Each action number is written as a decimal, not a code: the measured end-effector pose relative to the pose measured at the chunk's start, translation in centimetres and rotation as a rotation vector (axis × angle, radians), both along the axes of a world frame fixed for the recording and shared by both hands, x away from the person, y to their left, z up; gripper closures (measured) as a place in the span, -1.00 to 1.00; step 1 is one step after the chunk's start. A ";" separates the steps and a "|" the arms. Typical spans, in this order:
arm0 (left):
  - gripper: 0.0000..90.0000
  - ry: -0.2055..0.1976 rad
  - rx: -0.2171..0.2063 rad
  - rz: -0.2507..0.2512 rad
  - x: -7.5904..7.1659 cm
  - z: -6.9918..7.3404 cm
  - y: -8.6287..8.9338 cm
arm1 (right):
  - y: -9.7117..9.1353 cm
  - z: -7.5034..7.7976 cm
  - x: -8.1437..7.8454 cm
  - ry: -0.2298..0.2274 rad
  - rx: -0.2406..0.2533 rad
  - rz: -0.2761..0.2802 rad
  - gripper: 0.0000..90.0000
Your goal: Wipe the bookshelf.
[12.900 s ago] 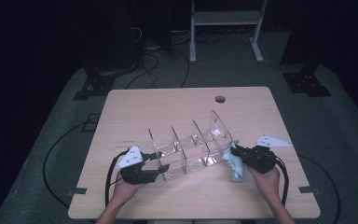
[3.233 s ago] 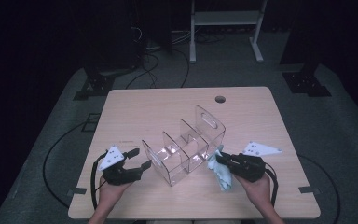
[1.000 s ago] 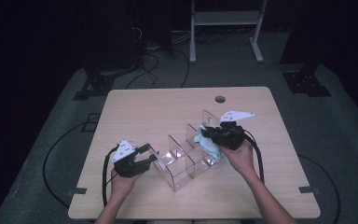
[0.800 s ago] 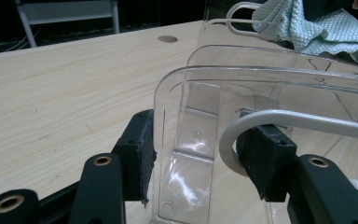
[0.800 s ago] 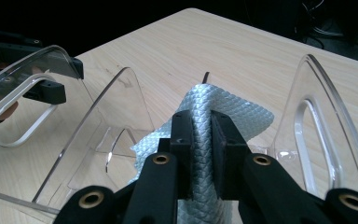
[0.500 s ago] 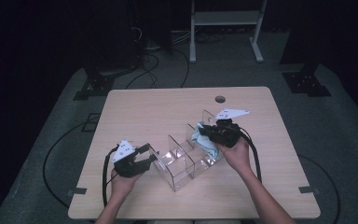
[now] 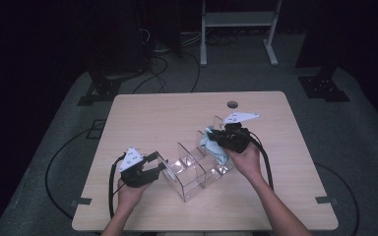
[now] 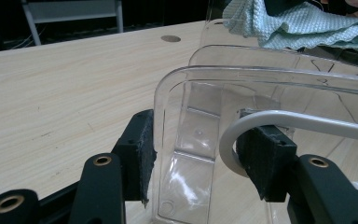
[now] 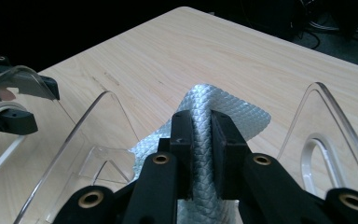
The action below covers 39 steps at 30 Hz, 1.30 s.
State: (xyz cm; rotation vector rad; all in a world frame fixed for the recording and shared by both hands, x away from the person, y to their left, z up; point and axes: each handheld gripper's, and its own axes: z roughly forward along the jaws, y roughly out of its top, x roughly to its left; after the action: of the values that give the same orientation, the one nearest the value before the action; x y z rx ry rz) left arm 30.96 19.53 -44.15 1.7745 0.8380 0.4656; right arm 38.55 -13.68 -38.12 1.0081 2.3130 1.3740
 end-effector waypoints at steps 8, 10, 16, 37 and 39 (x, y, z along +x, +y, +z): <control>0.04 0.001 -0.005 0.002 -0.1 0.0 -0.1 | -1.3 -0.2 -1.9 -0.018 0.001 -0.002 0.77; 0.04 0.000 -0.007 0.004 -0.1 0.0 -0.1 | -1.2 -0.2 -1.8 -0.014 -0.004 -0.003 0.77; 0.05 -0.001 0.002 0.007 -0.1 0.0 -0.1 | 0.3 0.2 -0.2 0.001 -0.017 -0.007 0.77; 0.04 0.004 0.001 0.022 -0.1 0.0 -0.4 | 2.4 1.0 2.7 0.087 -0.089 -0.025 0.77; 0.04 0.004 0.002 0.023 -0.1 0.0 -0.5 | 2.8 1.0 3.4 0.107 -0.082 -0.035 0.77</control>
State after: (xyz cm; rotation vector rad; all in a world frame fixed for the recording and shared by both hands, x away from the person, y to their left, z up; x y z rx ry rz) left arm 30.85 19.03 -44.10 1.7699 0.8614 0.4787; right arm 41.92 -10.84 -37.10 1.1171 2.3949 1.2289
